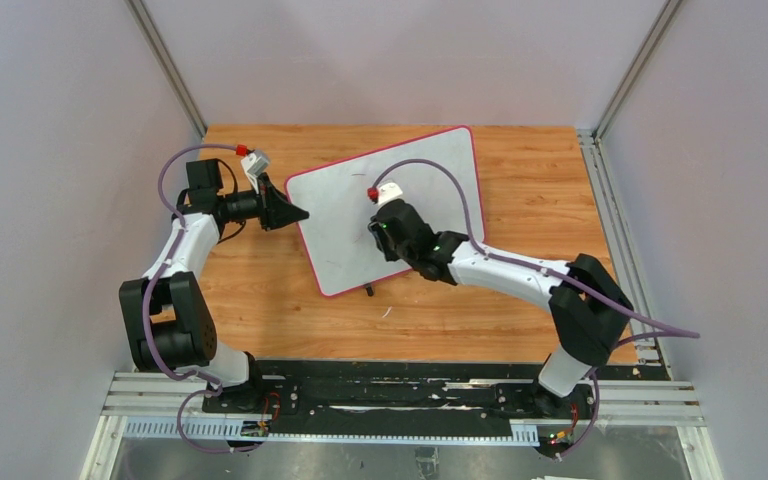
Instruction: Erase the whiteboard
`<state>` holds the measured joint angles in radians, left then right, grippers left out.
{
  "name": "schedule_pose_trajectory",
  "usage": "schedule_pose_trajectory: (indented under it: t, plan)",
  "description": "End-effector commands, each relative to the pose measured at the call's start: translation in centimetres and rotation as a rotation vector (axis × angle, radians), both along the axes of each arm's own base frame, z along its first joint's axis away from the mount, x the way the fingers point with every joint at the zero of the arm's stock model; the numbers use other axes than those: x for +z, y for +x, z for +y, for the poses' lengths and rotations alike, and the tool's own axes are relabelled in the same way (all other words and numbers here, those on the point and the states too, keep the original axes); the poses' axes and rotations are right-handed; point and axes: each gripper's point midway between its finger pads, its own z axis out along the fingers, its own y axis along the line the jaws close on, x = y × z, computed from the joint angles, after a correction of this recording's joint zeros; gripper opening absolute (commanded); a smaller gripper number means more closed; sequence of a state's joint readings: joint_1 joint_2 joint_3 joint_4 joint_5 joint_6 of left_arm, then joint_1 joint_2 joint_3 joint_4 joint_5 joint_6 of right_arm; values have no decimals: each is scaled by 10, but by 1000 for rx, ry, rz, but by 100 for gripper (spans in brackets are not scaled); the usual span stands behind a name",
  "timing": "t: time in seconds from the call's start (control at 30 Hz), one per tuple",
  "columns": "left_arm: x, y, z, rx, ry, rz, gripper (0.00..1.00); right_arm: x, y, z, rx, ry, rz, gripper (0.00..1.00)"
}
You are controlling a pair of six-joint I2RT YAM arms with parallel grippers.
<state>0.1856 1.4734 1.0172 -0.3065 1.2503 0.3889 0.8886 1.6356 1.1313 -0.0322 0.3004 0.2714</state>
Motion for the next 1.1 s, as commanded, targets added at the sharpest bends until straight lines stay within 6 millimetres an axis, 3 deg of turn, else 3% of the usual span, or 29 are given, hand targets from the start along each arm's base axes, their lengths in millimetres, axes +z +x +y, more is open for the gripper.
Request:
schedule_pose_trajectory:
  t: [0.0,0.1,0.23,0.4,0.63,0.73,0.87,1.07]
  plan:
    - [-11,14,12,47,117,-92,0,10,27,-64,-171,-75,-70,1]
    - [-13,14,12,47,118,-88,0,14,28,-68,-175,-68,-78,1]
    - [-13,14,12,47,118,-86,0,9,23,-49,-127,-20,-38,1]
    - [-11,14,12,49,118,-89,0,9,5,3,-29,-8,-35,1]
    - [-12,14,12,48,116,-88,0,4,-36,88,138,18,-16,1]
    - [-10,13,12,47,115,-90,0,3,-50,111,185,11,-18,1]
    - [-10,12,11,46,115,-92,0,-1,-48,110,167,-18,-32,1]
    - [-12,12,11,43,114,-86,0,-3,-24,66,83,-60,-40,1]
